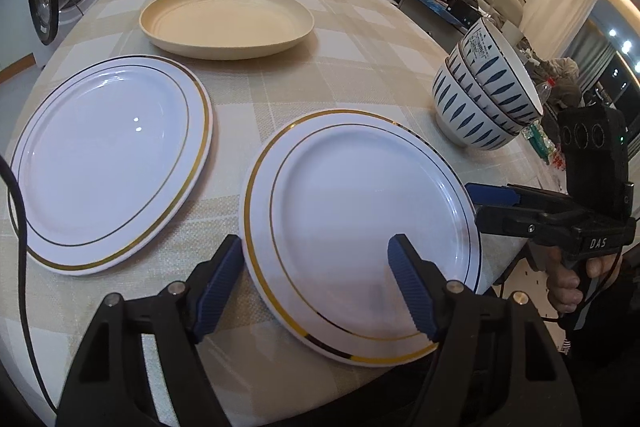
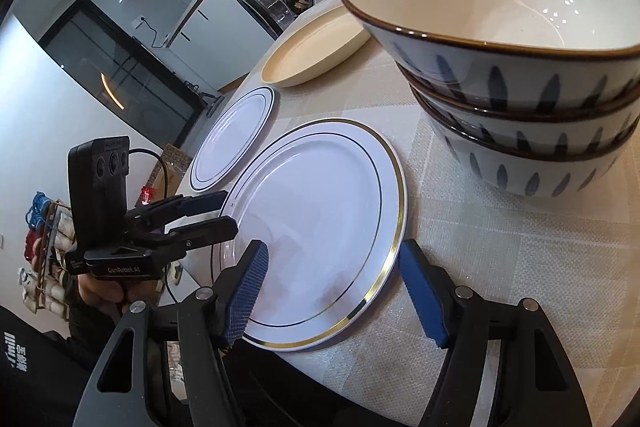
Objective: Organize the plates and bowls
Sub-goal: 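Move the right gripper to the rim of a white gold-rimmed plate, then close the right gripper on the white plate's rim, then lift and carry the white plate onto the other white gold-rimmed plate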
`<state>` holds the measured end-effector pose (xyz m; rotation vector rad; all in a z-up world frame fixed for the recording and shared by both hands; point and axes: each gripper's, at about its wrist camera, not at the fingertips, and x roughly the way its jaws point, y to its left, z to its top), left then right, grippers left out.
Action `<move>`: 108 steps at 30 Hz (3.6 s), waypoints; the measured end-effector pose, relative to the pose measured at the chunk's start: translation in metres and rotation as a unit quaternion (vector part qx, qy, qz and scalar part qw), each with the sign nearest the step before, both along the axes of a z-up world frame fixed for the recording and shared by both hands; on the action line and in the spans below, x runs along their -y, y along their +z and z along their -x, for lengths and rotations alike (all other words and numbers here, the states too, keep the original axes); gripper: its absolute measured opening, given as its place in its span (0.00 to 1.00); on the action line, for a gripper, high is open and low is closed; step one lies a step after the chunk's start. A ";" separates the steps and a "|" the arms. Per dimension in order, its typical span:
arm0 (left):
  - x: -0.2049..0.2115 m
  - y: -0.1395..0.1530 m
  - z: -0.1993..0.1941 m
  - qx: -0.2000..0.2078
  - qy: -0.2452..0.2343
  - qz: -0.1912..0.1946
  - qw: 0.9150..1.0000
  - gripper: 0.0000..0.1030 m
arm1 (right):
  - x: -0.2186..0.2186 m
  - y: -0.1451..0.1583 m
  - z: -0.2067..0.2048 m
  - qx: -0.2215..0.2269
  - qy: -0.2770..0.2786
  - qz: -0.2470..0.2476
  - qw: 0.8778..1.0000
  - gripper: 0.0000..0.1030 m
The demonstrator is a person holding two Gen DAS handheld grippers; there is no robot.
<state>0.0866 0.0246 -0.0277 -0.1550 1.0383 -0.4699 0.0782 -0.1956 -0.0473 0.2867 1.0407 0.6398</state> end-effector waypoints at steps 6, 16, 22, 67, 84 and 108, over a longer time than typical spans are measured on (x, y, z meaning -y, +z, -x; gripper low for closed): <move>-0.011 0.000 -0.002 -0.009 0.005 0.018 1.000 0.60 | -0.002 0.001 0.001 0.012 0.003 0.013 1.000 0.67; 0.002 0.002 -0.001 -0.006 -0.004 -0.075 0.997 0.47 | -0.004 0.001 -0.001 0.017 0.008 0.022 1.000 0.66; 0.011 0.002 -0.002 -0.009 -0.007 -0.118 0.993 0.49 | -0.004 0.002 -0.001 0.016 0.013 0.031 0.999 0.63; -0.006 0.017 -0.011 -0.038 -0.015 -0.036 0.998 0.53 | -0.011 0.019 -0.011 -0.026 0.040 0.035 0.998 0.69; -0.046 0.035 -0.012 -0.015 0.028 -0.044 0.999 0.53 | -0.044 0.038 -0.017 0.002 0.065 0.048 0.997 0.69; -0.118 0.041 -0.036 -0.001 0.102 -0.063 0.993 0.53 | -0.131 0.067 -0.045 0.025 0.101 0.056 0.993 0.69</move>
